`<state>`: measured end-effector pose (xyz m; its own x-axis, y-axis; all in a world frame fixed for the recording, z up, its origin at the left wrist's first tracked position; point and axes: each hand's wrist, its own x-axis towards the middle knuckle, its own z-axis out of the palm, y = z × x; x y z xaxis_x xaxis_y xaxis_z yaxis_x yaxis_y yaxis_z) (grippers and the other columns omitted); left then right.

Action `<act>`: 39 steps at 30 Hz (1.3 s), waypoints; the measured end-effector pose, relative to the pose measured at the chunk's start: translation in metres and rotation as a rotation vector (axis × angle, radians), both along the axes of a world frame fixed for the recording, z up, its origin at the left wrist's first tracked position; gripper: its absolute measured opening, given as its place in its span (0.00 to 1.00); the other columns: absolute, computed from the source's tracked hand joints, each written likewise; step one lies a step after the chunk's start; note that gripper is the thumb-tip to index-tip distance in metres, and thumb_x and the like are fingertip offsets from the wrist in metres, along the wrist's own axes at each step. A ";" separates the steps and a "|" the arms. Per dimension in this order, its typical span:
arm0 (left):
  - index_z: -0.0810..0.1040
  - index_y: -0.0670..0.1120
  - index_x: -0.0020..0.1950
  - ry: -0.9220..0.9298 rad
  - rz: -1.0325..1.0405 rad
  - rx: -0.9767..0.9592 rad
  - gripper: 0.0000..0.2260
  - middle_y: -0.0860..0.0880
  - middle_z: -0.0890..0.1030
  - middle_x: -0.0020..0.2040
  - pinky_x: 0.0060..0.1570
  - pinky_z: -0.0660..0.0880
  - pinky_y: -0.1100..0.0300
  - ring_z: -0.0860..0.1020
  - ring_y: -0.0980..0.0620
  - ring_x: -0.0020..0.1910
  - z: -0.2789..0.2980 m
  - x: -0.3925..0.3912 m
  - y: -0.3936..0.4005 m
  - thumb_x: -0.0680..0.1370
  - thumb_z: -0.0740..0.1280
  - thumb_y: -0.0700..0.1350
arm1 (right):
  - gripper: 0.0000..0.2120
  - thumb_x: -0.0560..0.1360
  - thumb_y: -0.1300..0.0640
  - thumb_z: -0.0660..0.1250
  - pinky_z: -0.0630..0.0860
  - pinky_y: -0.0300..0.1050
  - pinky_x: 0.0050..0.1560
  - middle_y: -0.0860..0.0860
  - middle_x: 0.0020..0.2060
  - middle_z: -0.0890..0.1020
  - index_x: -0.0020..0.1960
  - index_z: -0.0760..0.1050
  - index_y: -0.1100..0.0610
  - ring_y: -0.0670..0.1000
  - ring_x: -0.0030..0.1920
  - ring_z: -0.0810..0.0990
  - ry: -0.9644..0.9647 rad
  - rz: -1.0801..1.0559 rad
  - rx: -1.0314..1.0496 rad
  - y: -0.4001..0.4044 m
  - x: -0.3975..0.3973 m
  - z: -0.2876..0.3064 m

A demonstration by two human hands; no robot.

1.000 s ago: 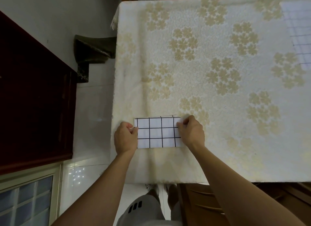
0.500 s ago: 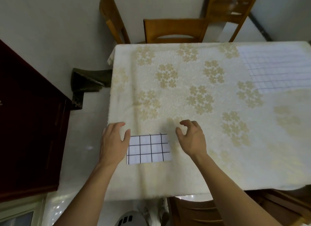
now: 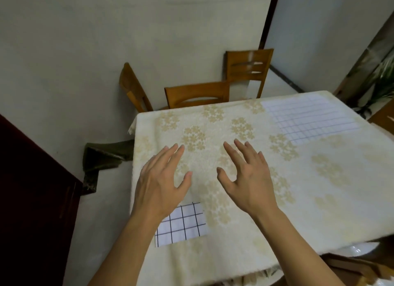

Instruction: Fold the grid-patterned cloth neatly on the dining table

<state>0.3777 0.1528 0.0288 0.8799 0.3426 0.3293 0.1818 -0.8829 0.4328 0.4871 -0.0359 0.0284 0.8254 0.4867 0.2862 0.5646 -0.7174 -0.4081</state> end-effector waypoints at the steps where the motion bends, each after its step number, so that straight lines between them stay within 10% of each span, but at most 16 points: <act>1: 0.67 0.50 0.76 -0.003 -0.015 0.016 0.29 0.50 0.72 0.74 0.67 0.71 0.42 0.68 0.49 0.74 0.005 0.002 -0.003 0.78 0.57 0.61 | 0.31 0.75 0.36 0.55 0.56 0.59 0.77 0.50 0.76 0.65 0.76 0.64 0.45 0.54 0.78 0.58 -0.012 -0.012 -0.001 -0.004 -0.001 0.005; 21: 0.68 0.51 0.76 -0.093 -0.422 0.113 0.28 0.51 0.72 0.73 0.74 0.64 0.46 0.68 0.50 0.74 0.030 -0.005 -0.058 0.78 0.57 0.61 | 0.33 0.74 0.33 0.51 0.52 0.58 0.78 0.46 0.78 0.61 0.78 0.58 0.41 0.50 0.79 0.55 -0.015 -0.396 -0.015 -0.080 -0.092 0.036; 39: 0.68 0.52 0.76 -0.140 -1.199 0.057 0.28 0.52 0.71 0.74 0.75 0.59 0.48 0.67 0.51 0.75 0.033 -0.048 -0.299 0.77 0.58 0.60 | 0.31 0.73 0.36 0.56 0.60 0.59 0.75 0.48 0.74 0.69 0.74 0.66 0.44 0.53 0.75 0.64 -0.082 -1.239 0.019 -0.274 -0.296 0.036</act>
<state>0.3294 -0.1464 0.0621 0.5839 -0.6852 0.4355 -0.8115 -0.4767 0.3380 0.1911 -0.3099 0.0647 0.7051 -0.6127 0.3569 -0.4650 -0.7795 -0.4197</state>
